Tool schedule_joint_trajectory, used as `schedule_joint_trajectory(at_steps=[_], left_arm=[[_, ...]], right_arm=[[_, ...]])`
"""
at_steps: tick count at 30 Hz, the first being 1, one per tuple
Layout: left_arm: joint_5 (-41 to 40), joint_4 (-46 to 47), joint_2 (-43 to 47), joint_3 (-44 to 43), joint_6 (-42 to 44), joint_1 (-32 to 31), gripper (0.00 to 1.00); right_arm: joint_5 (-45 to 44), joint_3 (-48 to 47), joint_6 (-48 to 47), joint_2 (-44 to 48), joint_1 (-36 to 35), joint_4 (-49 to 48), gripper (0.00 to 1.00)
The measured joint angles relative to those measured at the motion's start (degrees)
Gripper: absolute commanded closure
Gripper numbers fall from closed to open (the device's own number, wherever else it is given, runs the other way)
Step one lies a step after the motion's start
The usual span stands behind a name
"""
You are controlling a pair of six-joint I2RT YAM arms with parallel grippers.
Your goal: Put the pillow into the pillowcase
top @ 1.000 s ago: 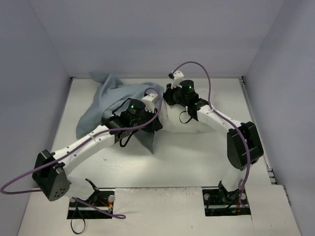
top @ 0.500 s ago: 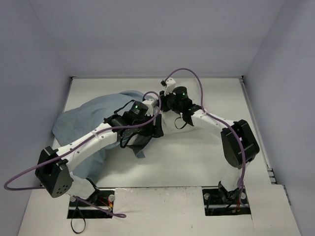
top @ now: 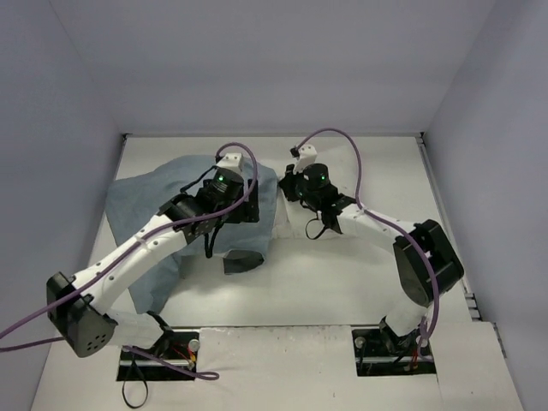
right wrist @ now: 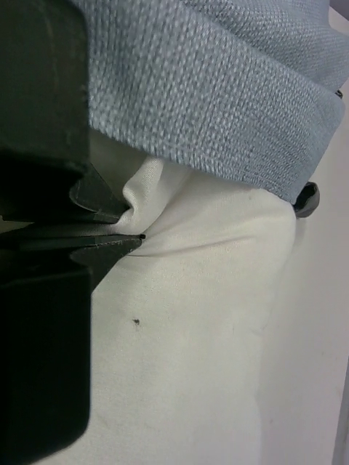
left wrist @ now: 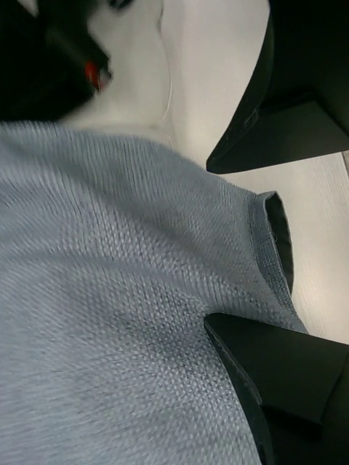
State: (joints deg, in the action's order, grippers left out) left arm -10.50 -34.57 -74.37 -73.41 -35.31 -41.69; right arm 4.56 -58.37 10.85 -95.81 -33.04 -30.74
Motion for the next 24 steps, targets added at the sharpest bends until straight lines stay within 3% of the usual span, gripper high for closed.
schedule_joint_trajectory(at_steps=[11, 22, 24], left_arm=[[5.1, 4.7, -13.3, 3.1, 4.8, 5.7, 0.26], [5.2, 5.9, -11.3, 3.2, 17.6, 9.8, 0.27], [4.7, 5.5, -11.5, 4.5, 18.7, 10.3, 0.35]], right_arm=[[-11.3, 9.6, 5.4, 7.6, -1.4, -2.4, 1.0], [-5.8, 9.6, 2.3, 7.6, 0.5, -2.9, 1.0], [-5.0, 9.5, 2.1, 7.6, 0.5, -2.9, 1.0]])
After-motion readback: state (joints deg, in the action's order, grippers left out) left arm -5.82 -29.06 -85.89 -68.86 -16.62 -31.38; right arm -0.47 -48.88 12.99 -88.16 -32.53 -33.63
